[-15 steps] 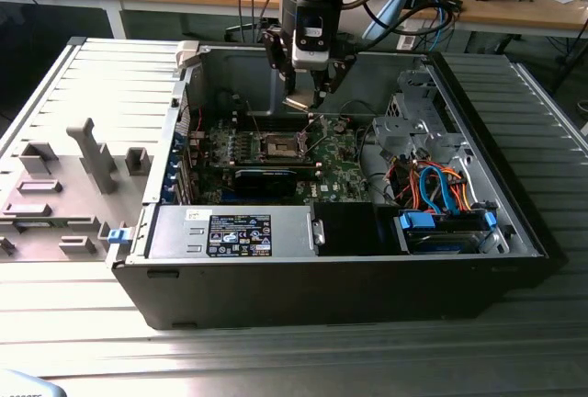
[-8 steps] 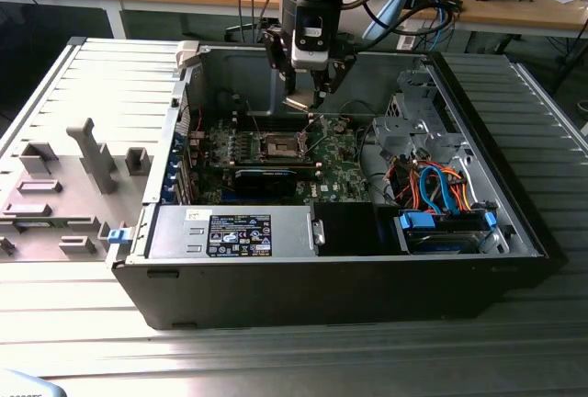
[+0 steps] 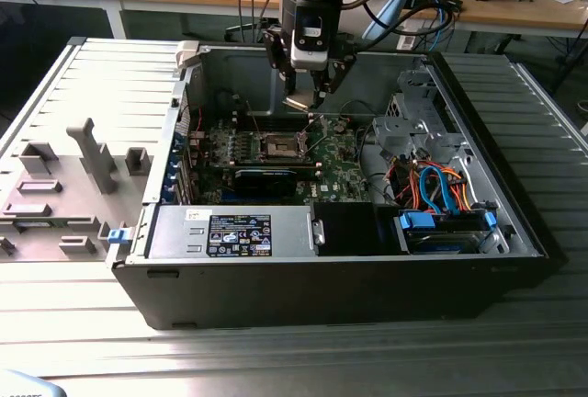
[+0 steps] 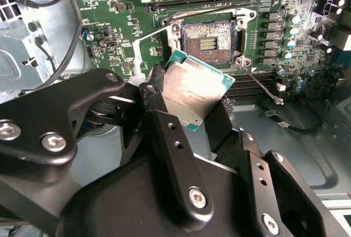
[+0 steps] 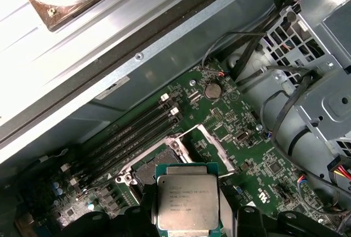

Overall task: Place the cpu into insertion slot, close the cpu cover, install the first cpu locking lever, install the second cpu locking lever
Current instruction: 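Place the cpu into insertion slot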

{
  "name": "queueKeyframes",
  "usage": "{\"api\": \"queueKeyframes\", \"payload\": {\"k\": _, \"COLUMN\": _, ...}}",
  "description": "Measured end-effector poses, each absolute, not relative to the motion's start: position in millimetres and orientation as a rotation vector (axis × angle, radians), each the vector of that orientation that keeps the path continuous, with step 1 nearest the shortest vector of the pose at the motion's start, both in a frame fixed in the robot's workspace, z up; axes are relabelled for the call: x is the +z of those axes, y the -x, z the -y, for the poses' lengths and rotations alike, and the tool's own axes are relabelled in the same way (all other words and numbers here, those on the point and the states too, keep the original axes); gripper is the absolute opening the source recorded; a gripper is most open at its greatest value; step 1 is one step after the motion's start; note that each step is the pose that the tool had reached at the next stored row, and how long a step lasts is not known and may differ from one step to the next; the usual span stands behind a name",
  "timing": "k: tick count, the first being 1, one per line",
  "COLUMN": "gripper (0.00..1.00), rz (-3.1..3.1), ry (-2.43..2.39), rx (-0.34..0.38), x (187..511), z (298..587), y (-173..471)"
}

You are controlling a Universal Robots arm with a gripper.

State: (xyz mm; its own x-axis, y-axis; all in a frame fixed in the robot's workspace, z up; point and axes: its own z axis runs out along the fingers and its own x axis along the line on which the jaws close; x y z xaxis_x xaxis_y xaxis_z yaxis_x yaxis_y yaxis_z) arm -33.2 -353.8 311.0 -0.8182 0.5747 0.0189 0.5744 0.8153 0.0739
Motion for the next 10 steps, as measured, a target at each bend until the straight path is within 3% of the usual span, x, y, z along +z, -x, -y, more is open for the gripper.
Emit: {"api": "queueKeyframes", "payload": {"k": 10, "gripper": 0.54, "rz": -2.984, "ry": -0.961, "rx": 0.119, "x": 311.1, "z": 353.8, "y": 33.2}}
